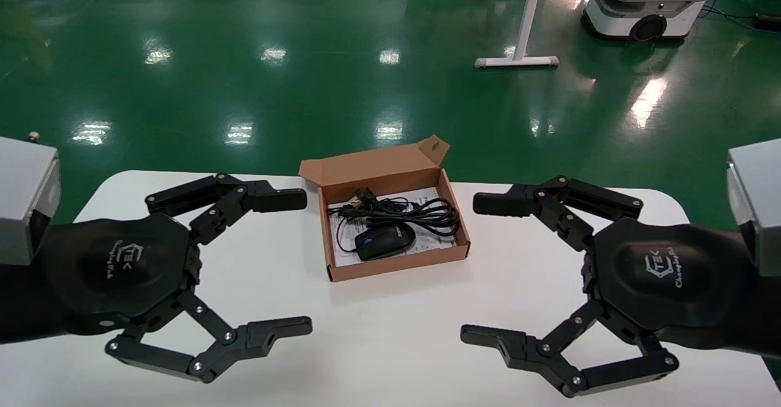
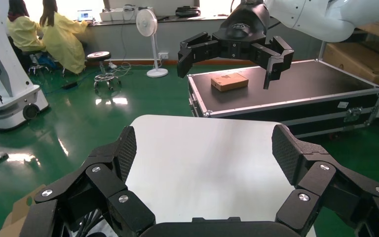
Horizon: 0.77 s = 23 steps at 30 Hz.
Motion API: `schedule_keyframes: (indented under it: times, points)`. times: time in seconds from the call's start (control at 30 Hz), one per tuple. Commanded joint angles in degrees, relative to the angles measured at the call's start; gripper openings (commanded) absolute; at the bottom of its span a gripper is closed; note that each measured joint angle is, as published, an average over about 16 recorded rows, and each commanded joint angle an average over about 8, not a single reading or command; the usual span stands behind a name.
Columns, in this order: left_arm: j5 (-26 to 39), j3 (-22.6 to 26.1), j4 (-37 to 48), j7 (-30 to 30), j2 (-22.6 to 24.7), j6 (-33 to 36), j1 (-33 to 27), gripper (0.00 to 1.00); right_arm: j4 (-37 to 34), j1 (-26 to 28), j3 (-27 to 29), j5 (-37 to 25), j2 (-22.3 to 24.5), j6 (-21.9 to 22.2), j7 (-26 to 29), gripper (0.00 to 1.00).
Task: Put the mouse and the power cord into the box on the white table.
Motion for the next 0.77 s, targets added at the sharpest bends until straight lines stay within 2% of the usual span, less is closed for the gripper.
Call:
schedule_keyframes:
  times: [0.03,0.77]
  points:
    - [0.0,0.0,0.0,0.0,0.0,0.0,0.0,1.00,0.0,0.0,0.0,0.0,0.0,0.0,0.0,1.00]
    - [0.1,0.1,0.1,0.1,0.1,-0.1,-0.1,1.00,-0.1,0.1,-0.1,-0.1,-0.1,0.1,-0.1,1.00]
